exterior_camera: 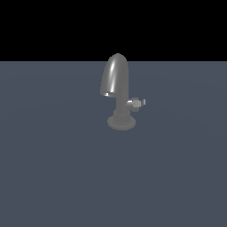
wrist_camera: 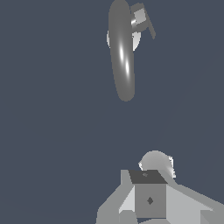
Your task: Turn on the faucet by rotating a designated handle.
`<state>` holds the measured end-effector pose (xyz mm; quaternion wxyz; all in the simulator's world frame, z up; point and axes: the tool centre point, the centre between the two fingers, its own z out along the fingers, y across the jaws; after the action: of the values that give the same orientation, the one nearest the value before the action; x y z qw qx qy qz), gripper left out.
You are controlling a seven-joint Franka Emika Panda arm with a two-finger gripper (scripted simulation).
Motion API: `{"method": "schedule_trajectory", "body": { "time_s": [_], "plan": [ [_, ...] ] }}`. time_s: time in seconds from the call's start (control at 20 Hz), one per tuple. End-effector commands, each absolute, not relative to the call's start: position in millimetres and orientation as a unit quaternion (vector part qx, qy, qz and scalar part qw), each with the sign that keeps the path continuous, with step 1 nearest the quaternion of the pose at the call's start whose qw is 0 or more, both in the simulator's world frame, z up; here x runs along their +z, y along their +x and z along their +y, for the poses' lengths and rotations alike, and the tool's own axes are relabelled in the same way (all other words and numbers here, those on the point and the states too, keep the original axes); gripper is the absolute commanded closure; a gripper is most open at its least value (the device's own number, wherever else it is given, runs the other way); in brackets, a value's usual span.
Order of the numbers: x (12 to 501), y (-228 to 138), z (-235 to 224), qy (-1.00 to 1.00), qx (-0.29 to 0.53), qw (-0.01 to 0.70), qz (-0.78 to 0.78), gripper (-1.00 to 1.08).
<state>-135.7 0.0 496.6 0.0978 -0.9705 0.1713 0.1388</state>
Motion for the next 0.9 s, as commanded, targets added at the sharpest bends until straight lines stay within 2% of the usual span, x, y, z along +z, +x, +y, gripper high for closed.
{"method": "schedule_trajectory", "body": {
  "time_s": [0.0,0.85],
  "plan": [
    [493,-122,-1,-0.963,0.159,0.108,0.191,1.08],
    [456,-34,-22,-0.883,0.293,0.18,0.32,1.08]
  ]
}}
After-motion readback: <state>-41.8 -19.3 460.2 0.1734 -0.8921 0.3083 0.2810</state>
